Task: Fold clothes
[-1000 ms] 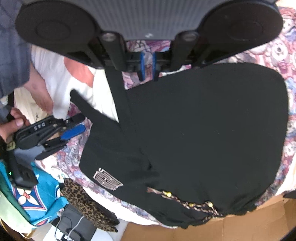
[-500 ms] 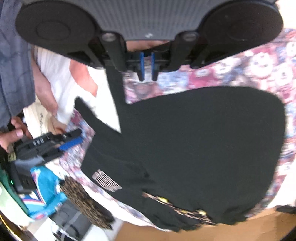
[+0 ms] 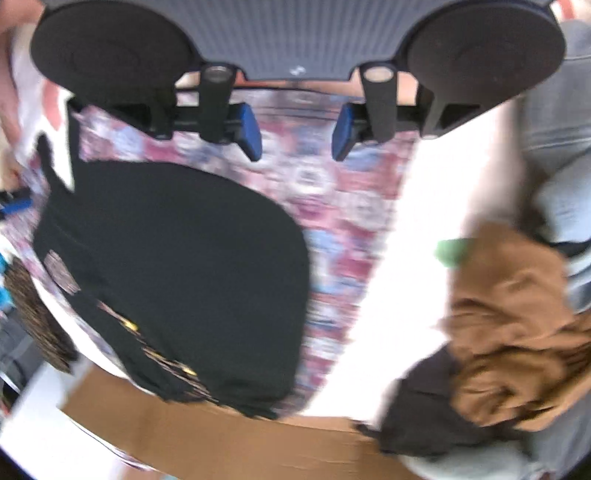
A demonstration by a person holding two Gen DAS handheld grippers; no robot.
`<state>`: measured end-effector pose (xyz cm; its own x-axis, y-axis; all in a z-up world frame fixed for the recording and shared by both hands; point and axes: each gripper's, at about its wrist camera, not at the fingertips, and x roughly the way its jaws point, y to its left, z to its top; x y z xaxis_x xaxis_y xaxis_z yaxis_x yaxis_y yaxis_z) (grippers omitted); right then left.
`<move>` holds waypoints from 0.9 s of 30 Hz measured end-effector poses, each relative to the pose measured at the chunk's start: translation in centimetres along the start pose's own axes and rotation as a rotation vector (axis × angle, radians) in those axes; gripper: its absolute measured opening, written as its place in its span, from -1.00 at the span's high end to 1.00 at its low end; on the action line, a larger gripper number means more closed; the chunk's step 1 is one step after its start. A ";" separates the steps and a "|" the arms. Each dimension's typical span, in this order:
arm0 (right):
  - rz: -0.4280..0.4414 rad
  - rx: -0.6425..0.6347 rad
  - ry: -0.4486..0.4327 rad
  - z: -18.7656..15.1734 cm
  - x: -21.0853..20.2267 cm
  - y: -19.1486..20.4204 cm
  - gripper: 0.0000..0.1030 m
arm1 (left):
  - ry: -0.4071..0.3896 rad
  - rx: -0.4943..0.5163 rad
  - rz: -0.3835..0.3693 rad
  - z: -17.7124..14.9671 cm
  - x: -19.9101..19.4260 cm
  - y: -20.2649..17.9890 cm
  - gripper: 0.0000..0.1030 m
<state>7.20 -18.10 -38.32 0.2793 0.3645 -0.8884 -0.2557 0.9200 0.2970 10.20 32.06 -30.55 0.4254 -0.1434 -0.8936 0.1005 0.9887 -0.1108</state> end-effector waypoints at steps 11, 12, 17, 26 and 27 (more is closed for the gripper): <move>-0.031 0.014 0.009 -0.4 -0.1 -0.9 0.12 | 0.002 -0.144 0.118 -0.7 1.1 5.6 0.19; -0.032 0.014 0.010 -0.5 -0.1 -0.9 0.12 | 0.006 -0.147 0.120 -0.8 1.2 5.7 0.19; -0.037 0.014 0.016 -0.7 0.0 -0.9 0.12 | 0.037 -0.171 0.124 -1.6 2.0 6.6 0.30; -0.046 0.014 0.026 -0.8 0.2 -1.0 0.12 | 0.032 -0.142 0.102 -3.3 3.0 6.4 0.45; -0.048 0.016 0.023 -0.8 0.1 -1.1 0.12 | 0.034 -0.139 0.098 -3.3 2.9 6.4 0.51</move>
<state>6.80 -19.17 -39.03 0.2698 0.3168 -0.9093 -0.2274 0.9386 0.2595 9.16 38.08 -35.29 0.3961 -0.0466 -0.9170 -0.0666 0.9946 -0.0793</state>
